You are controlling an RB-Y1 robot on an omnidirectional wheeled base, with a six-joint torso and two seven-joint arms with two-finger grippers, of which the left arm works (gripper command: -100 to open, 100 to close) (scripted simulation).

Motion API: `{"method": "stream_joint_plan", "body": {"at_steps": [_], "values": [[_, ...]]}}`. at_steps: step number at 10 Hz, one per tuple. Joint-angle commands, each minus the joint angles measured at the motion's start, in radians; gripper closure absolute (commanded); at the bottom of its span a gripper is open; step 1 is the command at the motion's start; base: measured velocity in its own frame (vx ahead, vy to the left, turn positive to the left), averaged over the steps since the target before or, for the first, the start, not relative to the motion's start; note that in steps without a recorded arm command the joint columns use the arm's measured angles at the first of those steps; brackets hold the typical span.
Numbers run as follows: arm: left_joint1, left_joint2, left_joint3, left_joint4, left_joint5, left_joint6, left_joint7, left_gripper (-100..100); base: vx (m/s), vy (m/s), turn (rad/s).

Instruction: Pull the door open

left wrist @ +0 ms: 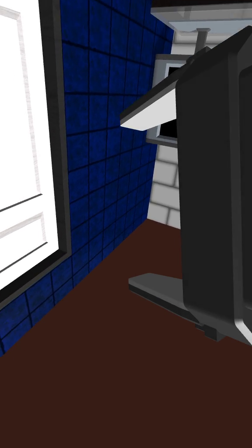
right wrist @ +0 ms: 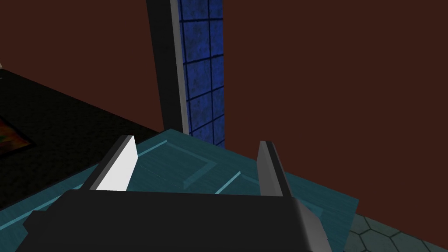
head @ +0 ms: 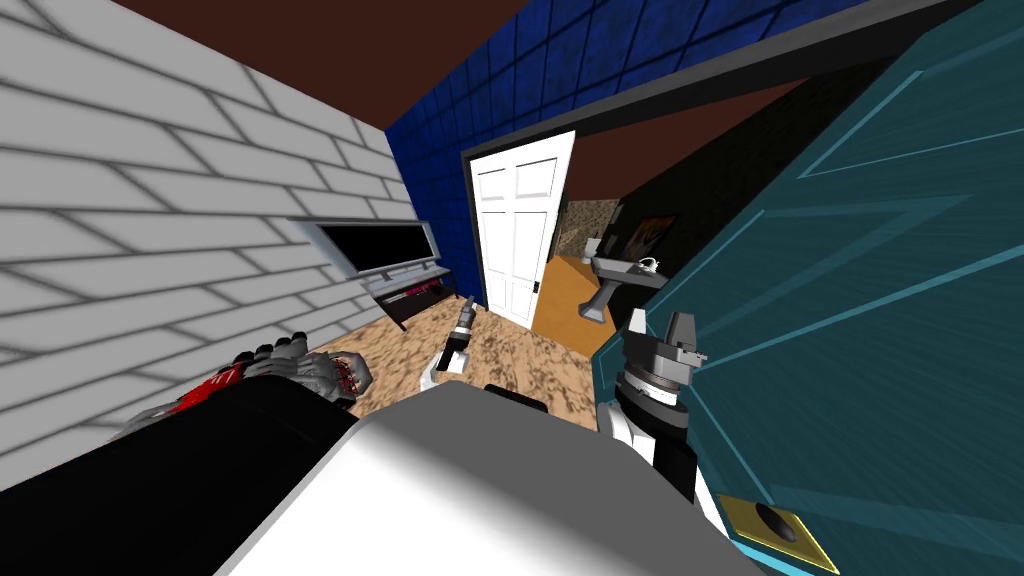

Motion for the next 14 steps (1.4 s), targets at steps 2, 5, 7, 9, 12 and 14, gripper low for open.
{"method": "stream_joint_plan", "body": {"at_steps": [2, 5, 7, 9, 12, 14], "values": [[-0.031, 0.008, -0.001, 0.076, 0.01, -0.018, 0.009, -100, 0.099, -0.02, -0.096], [-0.071, 0.017, -0.002, 0.174, 0.023, -0.043, 0.018, -100, 0.114, -0.025, -0.108], [-0.099, 0.023, -0.002, 0.232, 0.031, -0.06, 0.025, -100, 0.092, -0.034, -0.109], [-0.113, 0.025, -0.002, 0.274, 0.035, -0.068, 0.029, -100, 0.068, -0.009, -0.046], [-0.155, 0.033, -0.003, 0.376, 0.048, -0.094, 0.039, -100, 0.095, -0.015, -0.109], [-0.183, 0.038, -0.003, 0.436, 0.057, -0.111, 0.046, -100, 0.109, -0.016, -0.103]]}}
